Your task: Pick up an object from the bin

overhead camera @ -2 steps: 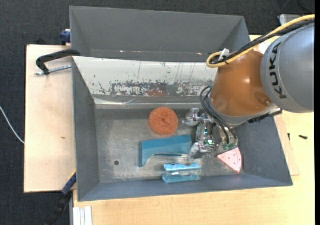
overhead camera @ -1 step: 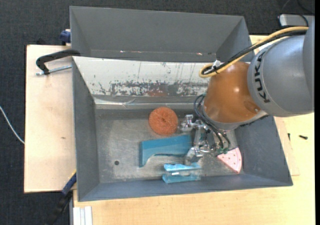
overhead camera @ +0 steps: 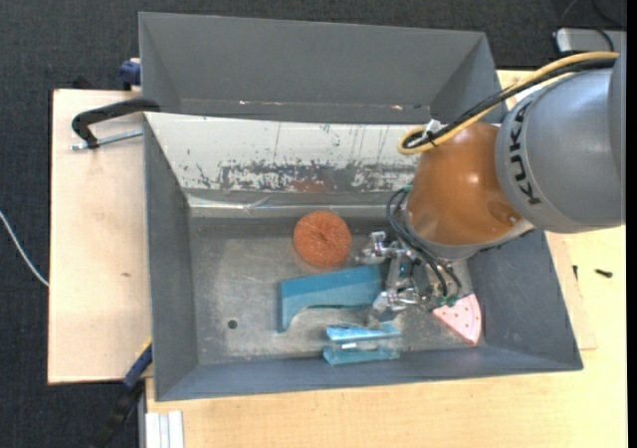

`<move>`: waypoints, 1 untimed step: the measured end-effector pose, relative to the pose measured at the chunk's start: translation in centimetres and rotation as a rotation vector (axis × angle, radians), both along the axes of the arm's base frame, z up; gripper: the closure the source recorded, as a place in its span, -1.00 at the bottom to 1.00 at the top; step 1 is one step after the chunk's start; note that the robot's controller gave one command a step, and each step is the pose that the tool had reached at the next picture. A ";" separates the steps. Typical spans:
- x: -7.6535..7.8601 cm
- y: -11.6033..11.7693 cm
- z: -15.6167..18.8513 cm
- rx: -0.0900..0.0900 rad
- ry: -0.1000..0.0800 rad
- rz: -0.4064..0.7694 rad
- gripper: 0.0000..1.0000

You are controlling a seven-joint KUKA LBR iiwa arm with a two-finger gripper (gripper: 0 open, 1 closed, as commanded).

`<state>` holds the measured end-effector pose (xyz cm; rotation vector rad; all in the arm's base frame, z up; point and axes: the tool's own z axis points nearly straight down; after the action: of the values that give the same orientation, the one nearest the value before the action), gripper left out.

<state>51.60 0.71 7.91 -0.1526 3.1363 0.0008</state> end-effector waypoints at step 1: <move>0.0 0.0 0.0 0.000 0.000 -0.001 1.00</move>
Offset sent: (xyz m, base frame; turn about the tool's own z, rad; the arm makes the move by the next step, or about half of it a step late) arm 0.0056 -0.0141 0.1152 -0.1266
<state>51.60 0.70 7.91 -0.1516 3.1365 0.0011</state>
